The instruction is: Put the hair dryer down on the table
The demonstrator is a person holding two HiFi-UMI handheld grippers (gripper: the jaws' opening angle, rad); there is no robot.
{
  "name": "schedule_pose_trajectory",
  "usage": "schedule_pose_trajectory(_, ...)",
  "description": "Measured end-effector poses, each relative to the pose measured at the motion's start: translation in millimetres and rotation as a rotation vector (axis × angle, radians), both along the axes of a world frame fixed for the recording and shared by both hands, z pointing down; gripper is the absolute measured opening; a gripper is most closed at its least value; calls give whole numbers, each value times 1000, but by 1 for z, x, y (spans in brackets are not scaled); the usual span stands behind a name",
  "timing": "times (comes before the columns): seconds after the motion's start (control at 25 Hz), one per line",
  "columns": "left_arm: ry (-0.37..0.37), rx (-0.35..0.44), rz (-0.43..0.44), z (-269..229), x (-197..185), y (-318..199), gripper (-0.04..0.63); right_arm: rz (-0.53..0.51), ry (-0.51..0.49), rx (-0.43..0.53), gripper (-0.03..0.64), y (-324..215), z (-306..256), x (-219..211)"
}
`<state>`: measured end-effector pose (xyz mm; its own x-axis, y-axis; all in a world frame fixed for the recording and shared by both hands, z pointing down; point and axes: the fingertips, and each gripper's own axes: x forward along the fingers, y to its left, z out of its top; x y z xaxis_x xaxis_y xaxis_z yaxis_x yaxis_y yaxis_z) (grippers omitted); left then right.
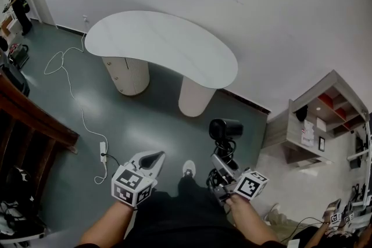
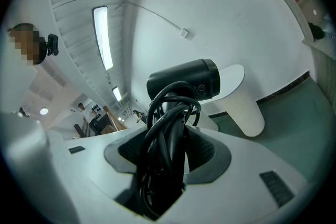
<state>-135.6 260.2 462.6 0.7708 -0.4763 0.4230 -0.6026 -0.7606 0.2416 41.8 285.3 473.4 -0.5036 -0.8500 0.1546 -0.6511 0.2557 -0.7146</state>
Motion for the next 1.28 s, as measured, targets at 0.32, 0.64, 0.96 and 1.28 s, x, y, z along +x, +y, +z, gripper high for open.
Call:
schedule_pose_trajectory(0.32, 0, 30, -31, -11, 39, -70, 11, -20, 5, 11, 196, -74, -2, 40)
schedule_pose_trajectory(0.64, 22, -4, -59, -10, 90, -125, 11, -57, 11, 21, 196, -132, -5, 85)
schedule_pose_trajectory(0.96, 0, -4, -79, -8, 134, -163, 11, -96, 8, 5, 196, -174, 8, 121)
schedule_pose_trajectory(1.28, -30, -31, -100, 4, 135, -178, 11, -110, 9, -23, 196, -194, 23, 129)
